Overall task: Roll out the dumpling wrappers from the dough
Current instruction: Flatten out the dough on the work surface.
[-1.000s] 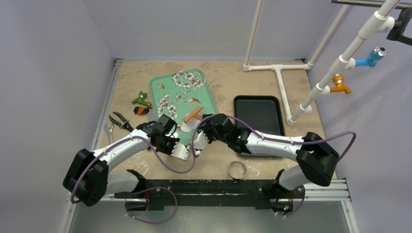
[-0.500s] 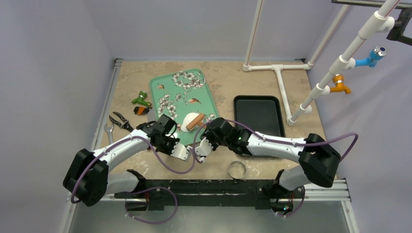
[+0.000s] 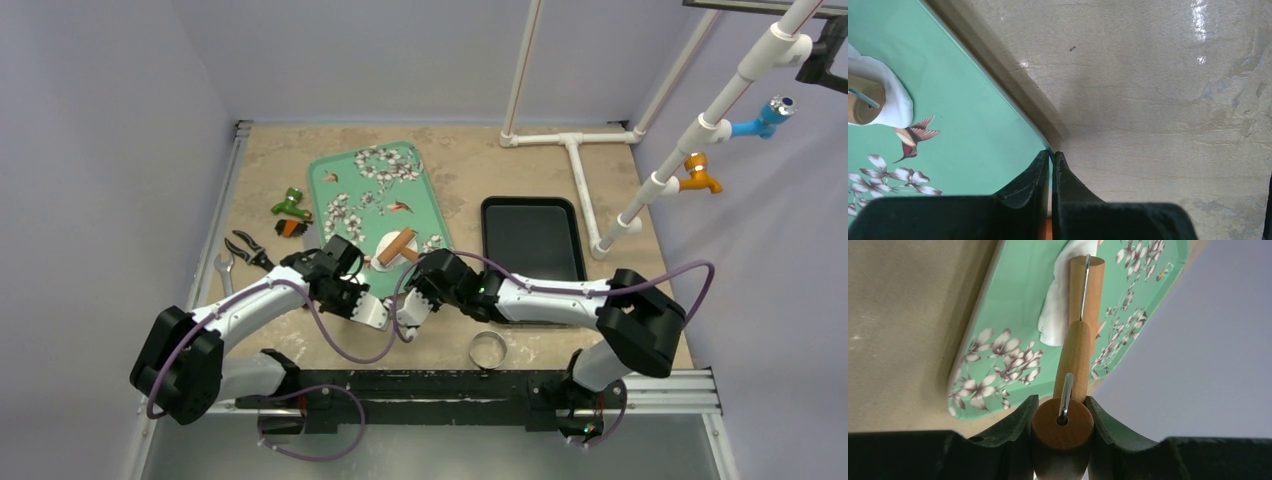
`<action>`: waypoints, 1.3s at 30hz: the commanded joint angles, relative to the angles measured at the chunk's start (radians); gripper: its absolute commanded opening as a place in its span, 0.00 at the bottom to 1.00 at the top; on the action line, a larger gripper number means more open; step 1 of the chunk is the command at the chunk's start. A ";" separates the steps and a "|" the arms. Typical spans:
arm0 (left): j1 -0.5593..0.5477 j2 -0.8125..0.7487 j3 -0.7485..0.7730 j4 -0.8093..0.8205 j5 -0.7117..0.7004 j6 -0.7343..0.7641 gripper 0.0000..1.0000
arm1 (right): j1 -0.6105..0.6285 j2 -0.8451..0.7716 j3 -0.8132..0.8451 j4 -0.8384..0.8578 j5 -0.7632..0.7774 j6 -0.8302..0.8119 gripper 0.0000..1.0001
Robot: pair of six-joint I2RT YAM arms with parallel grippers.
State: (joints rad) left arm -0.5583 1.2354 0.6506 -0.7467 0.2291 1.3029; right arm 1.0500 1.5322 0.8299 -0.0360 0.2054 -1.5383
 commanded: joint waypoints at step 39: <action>-0.013 -0.018 -0.037 -0.031 0.060 0.001 0.00 | 0.010 -0.005 -0.147 -0.166 0.072 0.106 0.00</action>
State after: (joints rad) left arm -0.5480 1.2217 0.6411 -0.7429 0.1806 1.3281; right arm 1.0603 1.5570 0.7963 0.0483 0.2447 -1.5089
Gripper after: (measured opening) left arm 0.017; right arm 0.324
